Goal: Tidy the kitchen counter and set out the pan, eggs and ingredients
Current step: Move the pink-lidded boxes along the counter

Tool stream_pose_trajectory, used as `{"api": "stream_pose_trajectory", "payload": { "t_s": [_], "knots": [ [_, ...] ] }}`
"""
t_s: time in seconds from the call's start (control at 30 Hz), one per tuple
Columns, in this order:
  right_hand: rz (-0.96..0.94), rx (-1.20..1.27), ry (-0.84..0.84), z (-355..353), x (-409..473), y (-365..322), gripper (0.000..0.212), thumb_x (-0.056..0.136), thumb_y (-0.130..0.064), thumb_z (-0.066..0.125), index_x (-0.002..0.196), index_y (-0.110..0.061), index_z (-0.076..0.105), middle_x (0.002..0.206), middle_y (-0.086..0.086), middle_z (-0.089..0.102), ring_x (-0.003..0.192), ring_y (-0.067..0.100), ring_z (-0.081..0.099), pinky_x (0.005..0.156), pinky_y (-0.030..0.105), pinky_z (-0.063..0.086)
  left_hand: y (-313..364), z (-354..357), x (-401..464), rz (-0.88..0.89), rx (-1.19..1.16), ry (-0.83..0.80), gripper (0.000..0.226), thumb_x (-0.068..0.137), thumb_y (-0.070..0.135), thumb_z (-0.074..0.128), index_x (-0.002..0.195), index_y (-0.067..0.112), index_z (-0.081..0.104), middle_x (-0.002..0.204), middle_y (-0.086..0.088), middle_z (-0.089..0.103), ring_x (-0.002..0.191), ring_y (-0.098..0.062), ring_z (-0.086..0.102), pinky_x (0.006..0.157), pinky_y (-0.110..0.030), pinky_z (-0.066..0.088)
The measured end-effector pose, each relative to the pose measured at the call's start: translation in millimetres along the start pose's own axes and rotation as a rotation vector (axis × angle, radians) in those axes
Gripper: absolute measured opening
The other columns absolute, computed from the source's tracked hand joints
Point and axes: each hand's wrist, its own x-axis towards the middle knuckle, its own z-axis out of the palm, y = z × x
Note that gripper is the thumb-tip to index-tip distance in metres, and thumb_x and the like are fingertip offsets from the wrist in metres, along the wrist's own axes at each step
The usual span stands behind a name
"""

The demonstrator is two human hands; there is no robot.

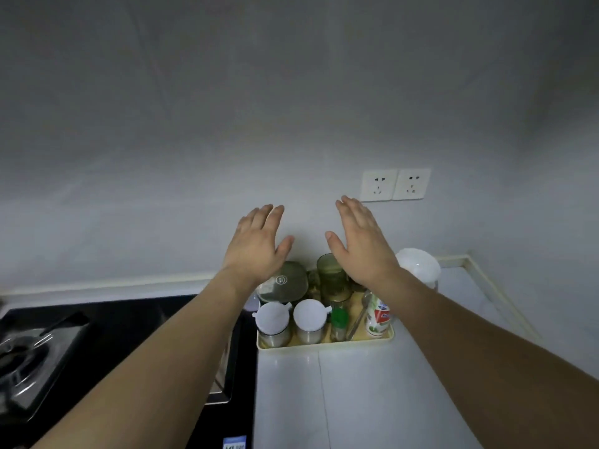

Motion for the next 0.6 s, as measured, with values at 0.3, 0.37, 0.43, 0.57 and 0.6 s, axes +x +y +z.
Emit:
{"api": "stream_pose_trajectory", "payload": {
  "t_s": [0.3, 0.37, 0.43, 0.57, 0.6],
  "knots": [
    [-0.209, 0.113, -0.205, 75.5, -10.5, -137.0, 0.06, 0.101, -0.036, 0.035, 0.152, -0.012, 0.014, 0.16, 0.002, 0.006, 0.147, 0.014, 0.001, 0.12, 0.028, -0.002, -126.9, -36.9, -131.7, -0.32, 0.079, 0.024, 0.06, 0.099, 0.044, 0.036, 0.149, 0.01, 0.03, 0.153, -0.011, 0.032, 0.142, -0.029, 0.025, 0.118, -0.042, 0.018],
    [-0.242, 0.145, -0.231, 87.0, -17.9, -171.8, 0.06, 0.101, -0.035, 0.035, 0.152, -0.012, 0.013, 0.16, 0.002, 0.006, 0.147, 0.014, 0.0, 0.12, 0.029, -0.002, -153.7, -52.1, -161.3, -0.378, 0.114, 0.032, 0.062, 0.098, 0.045, 0.034, 0.148, 0.009, 0.032, 0.151, -0.012, 0.034, 0.141, -0.029, 0.026, 0.118, -0.042, 0.019],
    [-0.281, 0.163, -0.254, 97.5, -26.4, -207.1, 0.06, 0.101, -0.035, 0.035, 0.152, -0.013, 0.013, 0.16, 0.001, 0.005, 0.147, 0.013, -0.001, 0.12, 0.028, -0.002, -177.5, -69.8, -189.5, -0.43, 0.127, 0.051, 0.065, 0.094, 0.046, 0.032, 0.147, 0.008, 0.034, 0.15, -0.013, 0.036, 0.14, -0.031, 0.028, 0.117, -0.043, 0.019],
    [-0.345, 0.206, -0.285, 115.4, -46.8, -284.7, 0.059, 0.101, -0.035, 0.035, 0.152, -0.014, 0.012, 0.161, 0.0, 0.004, 0.147, 0.012, -0.002, 0.119, 0.027, -0.003, -222.6, -109.1, -250.4, -0.519, 0.129, 0.11, 0.066, 0.092, 0.045, 0.033, 0.144, 0.006, 0.037, 0.149, -0.015, 0.038, 0.139, -0.032, 0.03, 0.117, -0.044, 0.02],
    [-0.356, 0.213, -0.292, 119.6, -53.2, -305.5, 0.059, 0.101, -0.035, 0.035, 0.152, -0.014, 0.012, 0.161, 0.0, 0.004, 0.147, 0.012, -0.001, 0.119, 0.027, -0.002, -234.1, -118.5, -267.2, -0.538, 0.131, 0.125, 0.066, 0.091, 0.045, 0.033, 0.143, 0.005, 0.039, 0.147, -0.015, 0.039, 0.138, -0.032, 0.032, 0.116, -0.043, 0.021]
  ]
}}
